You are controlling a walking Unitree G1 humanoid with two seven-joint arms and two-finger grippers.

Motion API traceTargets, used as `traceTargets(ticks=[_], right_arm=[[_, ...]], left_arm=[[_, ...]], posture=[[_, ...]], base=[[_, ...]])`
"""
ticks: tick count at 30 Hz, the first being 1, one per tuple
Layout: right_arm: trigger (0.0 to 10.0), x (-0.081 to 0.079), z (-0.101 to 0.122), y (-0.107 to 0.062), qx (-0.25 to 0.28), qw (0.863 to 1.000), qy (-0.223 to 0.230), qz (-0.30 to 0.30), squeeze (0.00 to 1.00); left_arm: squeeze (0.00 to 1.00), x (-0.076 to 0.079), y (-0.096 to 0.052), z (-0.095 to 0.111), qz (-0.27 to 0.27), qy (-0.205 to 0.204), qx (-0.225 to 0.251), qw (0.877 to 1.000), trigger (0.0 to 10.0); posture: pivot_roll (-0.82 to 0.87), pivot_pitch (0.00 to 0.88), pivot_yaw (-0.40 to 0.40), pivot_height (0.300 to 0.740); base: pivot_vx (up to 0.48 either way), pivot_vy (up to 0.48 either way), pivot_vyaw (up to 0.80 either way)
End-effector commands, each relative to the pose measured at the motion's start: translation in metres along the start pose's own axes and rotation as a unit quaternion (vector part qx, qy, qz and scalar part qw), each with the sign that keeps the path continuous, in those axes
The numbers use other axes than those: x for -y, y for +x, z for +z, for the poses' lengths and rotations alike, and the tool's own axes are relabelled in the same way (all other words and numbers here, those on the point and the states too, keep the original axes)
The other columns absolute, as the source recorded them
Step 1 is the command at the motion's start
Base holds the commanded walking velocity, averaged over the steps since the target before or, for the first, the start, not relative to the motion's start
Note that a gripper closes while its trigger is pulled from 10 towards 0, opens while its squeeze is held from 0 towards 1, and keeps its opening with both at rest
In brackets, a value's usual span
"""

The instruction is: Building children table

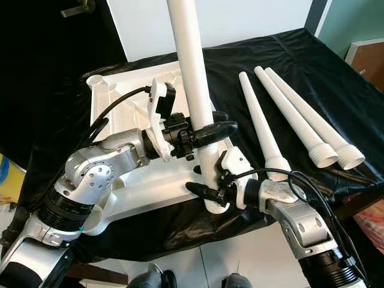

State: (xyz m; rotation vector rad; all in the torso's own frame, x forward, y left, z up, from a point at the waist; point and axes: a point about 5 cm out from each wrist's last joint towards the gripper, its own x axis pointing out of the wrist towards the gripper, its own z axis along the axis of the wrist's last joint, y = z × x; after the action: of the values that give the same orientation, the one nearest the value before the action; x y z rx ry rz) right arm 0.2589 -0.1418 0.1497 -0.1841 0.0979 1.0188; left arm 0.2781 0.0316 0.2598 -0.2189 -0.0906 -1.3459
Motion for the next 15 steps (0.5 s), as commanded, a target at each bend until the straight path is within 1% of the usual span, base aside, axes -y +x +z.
traceTargets(ticks=[1, 5, 8, 10, 11, 14, 15], right_arm=[[10.0, 0.003, -0.003, -0.003, -0.002, 1.0, 0.009, -0.021, 1.0], [10.0, 0.007, 0.002, -0.003, 0.021, 0.998, 0.012, -0.06, 1.0], [10.0, 0.008, 0.004, -0.002, 0.028, 0.997, 0.011, -0.07, 1.0], [10.0, 0.01, 0.008, -0.001, 0.045, 0.994, 0.014, -0.099, 1.0], [10.0, 0.011, 0.01, 0.0, 0.054, 0.992, 0.017, -0.114, 0.0], [10.0, 0.008, 0.018, 0.005, 0.082, 0.986, 0.025, -0.143, 0.0], [10.0, 0.007, 0.019, 0.007, 0.088, 0.984, 0.028, -0.151, 0.0]], left_arm=[[0.0, 0.014, -0.003, 0.01, -0.13, 0.031, 0.009, 0.991, 10.0], [0.0, 0.011, -0.006, 0.014, -0.112, 0.038, 0.012, 0.993, 10.0], [0.0, 0.011, -0.006, 0.015, -0.107, 0.04, 0.012, 0.993, 10.0], [0.0, 0.009, -0.006, 0.018, -0.091, 0.049, 0.015, 0.995, 10.0], [0.0, 0.007, -0.006, 0.02, -0.078, 0.058, 0.014, 0.995, 10.0], [0.0, 0.002, -0.005, 0.023, -0.036, 0.082, 0.006, 0.996, 10.0], [0.0, 0.001, -0.005, 0.024, -0.029, 0.083, 0.005, 0.996, 10.0]], posture=[[-0.09, 0.106, 0.087, 0.74], [-0.09, 0.113, 0.086, 0.74], [-0.09, 0.114, 0.086, 0.74], [-0.09, 0.118, 0.088, 0.74], [-0.09, 0.119, 0.089, 0.74], [-0.09, 0.122, 0.097, 0.74], [-0.09, 0.122, 0.097, 0.74]], base=[[0.0, 0.0, 0.0], [0.0, 0.0, 0.0], [0.0, 0.0, 0.0], [0.0, 0.0, 0.0], [0.0, 0.0, 0.0], [0.0, 0.0, 0.0], [0.0, 0.0, 0.0]])
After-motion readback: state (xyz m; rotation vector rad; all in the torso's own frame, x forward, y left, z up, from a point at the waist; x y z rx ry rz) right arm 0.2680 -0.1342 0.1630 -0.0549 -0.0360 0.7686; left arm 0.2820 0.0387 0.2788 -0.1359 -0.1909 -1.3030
